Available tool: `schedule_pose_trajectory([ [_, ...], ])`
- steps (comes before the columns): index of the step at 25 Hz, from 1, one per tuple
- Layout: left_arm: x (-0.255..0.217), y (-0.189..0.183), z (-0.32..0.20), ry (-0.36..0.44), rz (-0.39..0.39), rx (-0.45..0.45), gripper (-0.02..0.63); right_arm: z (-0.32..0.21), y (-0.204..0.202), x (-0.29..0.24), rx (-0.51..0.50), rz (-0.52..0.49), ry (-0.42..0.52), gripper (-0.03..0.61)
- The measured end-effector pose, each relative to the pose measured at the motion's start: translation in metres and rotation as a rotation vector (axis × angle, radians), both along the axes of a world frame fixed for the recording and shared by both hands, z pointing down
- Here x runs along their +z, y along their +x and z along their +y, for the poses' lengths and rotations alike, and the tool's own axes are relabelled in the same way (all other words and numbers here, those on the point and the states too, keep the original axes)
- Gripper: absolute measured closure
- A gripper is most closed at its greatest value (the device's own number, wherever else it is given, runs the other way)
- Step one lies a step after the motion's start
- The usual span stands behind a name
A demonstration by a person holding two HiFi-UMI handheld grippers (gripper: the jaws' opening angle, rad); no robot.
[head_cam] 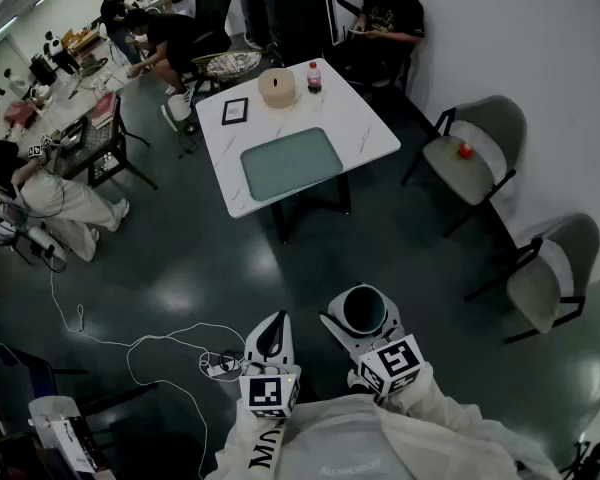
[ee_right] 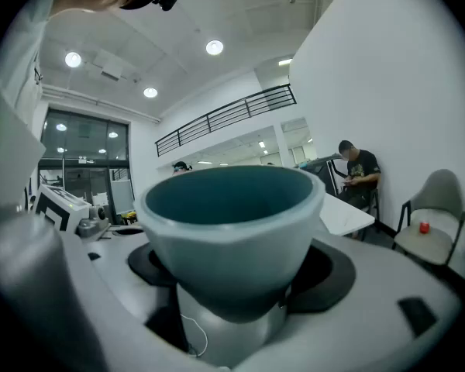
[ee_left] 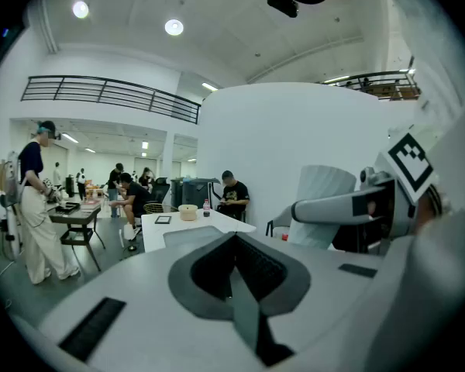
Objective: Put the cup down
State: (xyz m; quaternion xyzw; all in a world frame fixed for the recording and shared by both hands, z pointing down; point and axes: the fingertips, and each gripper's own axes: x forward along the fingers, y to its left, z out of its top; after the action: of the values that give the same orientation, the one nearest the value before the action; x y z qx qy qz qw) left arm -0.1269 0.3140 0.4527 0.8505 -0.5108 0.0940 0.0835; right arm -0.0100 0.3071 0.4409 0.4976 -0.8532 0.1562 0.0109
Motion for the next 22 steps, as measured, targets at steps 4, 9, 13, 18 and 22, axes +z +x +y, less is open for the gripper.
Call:
schedule_pose_trajectory([
  [4,-0.019,0.060,0.050,0.053,-0.048,0.019,0.603,0.045,0.046,-0.008,0.004,0.030,0.016,0.196],
  [9,-0.016,0.076,0.076,0.064,-0.113,0.032,0.603,0.068,0.064,-0.009,0.019,0.021,0.017,0.196],
  [13,-0.018,0.074,0.084,0.074,-0.109,0.026,0.603,0.076,0.060,-0.014,0.017,0.024,0.029,0.196],
  [18,-0.024,0.066,0.089,0.083,-0.104,0.015,0.603,0.083,0.051,-0.021,0.005,0.033,0.041,0.196],
  [22,-0.025,0.069,0.090,0.073,-0.088,0.010,0.603,0.084,0.054,-0.023,0.002,0.032,0.044,0.196],
])
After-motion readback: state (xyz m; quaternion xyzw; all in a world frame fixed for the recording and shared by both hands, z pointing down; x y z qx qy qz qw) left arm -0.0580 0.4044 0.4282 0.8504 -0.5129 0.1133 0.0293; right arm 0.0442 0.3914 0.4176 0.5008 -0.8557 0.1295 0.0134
